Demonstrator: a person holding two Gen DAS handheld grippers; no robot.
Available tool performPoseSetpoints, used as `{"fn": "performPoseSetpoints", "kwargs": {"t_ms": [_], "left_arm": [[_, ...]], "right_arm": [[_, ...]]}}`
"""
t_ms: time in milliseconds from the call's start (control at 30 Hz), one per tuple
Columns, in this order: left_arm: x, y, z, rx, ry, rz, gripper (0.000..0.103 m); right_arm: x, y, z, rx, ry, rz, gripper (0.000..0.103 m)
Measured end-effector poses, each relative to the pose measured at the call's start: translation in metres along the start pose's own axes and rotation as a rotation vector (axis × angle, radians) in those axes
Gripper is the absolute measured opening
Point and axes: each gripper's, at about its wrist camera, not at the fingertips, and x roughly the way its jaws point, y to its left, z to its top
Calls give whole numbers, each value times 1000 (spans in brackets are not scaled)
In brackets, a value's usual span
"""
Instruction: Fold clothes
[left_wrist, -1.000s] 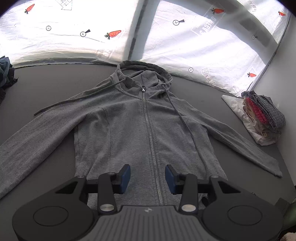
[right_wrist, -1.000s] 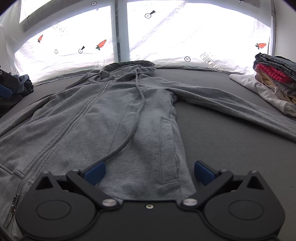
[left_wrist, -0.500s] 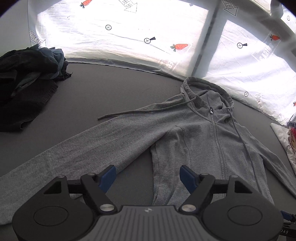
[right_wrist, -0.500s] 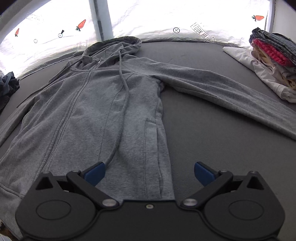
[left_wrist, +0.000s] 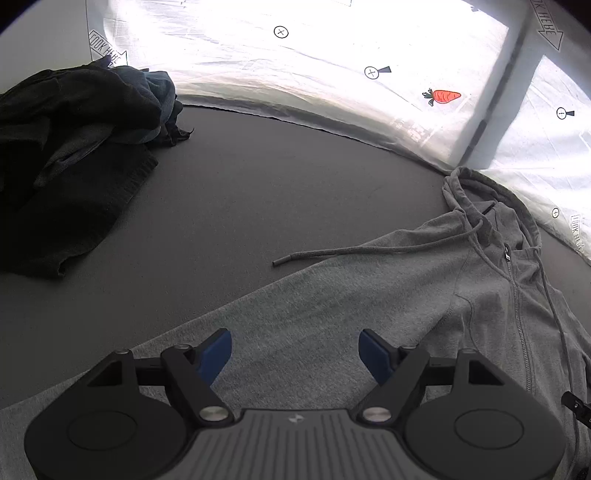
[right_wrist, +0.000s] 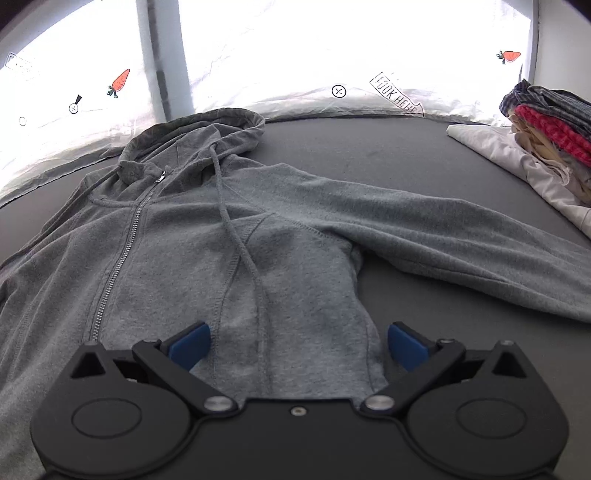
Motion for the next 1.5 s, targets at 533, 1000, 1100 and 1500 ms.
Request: {"fn": "performPoseSetpoints", "kwargs": {"t_ms": [533,1000,1100,1500], "left_arm": [[107,-33,50,210,-15,-12,77],[49,-44,73,78,-146,-204,3],[11,-57,66,21,-169,-295,3],[-77,-139,-20,104,-128,-446,2]], "right_arm": [[10,5,0,-22,-61,-16,103],[10,3,0,-16,-62,-9,103],[9,1,0,-17,-58,3,103],[-22,-36,16,68,84,234,94]]}}
